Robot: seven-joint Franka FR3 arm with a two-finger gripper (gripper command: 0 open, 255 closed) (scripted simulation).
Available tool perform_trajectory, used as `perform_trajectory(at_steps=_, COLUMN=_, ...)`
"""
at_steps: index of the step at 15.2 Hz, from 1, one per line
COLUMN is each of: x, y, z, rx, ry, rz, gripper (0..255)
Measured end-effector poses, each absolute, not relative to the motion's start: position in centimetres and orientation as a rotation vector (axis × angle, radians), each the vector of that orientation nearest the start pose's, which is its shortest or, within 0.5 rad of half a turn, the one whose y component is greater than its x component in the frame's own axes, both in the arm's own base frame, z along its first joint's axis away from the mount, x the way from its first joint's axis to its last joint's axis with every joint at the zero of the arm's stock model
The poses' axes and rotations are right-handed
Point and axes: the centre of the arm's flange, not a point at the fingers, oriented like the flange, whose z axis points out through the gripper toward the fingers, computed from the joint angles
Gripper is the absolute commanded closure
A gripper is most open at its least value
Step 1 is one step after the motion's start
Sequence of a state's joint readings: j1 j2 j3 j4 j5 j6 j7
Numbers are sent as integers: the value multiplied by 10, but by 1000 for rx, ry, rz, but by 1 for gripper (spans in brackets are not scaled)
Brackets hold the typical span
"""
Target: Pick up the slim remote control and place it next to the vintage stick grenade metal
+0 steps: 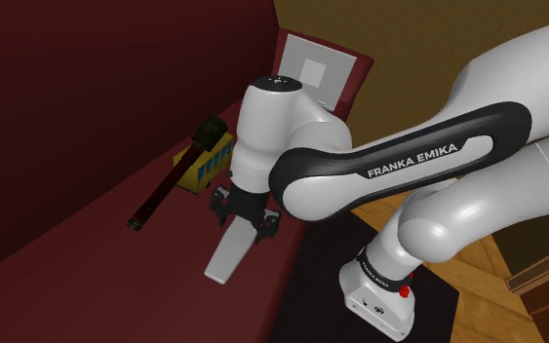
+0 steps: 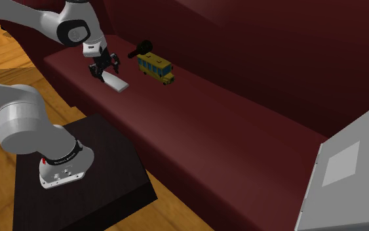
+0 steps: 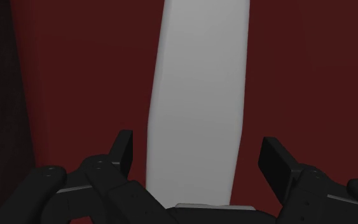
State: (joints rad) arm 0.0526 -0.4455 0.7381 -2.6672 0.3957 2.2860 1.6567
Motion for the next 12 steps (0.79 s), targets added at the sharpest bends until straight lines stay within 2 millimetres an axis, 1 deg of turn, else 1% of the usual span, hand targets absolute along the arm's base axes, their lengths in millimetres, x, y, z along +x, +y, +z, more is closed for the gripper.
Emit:
perform_trajectory(at_steps=4, x=282, y=274, z=342, rx=-2607, ry=1755, rz=2, gripper=0)
perform_trajectory(at_steps=6, x=283, y=275, z=359, rx=-2606, ry=1754, rz=1, gripper=0)
perform_trajectory(at_steps=8, x=283, y=274, z=382, rx=-2606, ry=1754, rz=0, gripper=0)
perform_trajectory(at_steps=10, x=282, y=274, z=389, rx=-2607, ry=1754, rz=2, gripper=0)
perform_trajectory(at_steps=12, x=282, y=274, z=392, rx=-2607, ry=1754, rz=2, gripper=0)
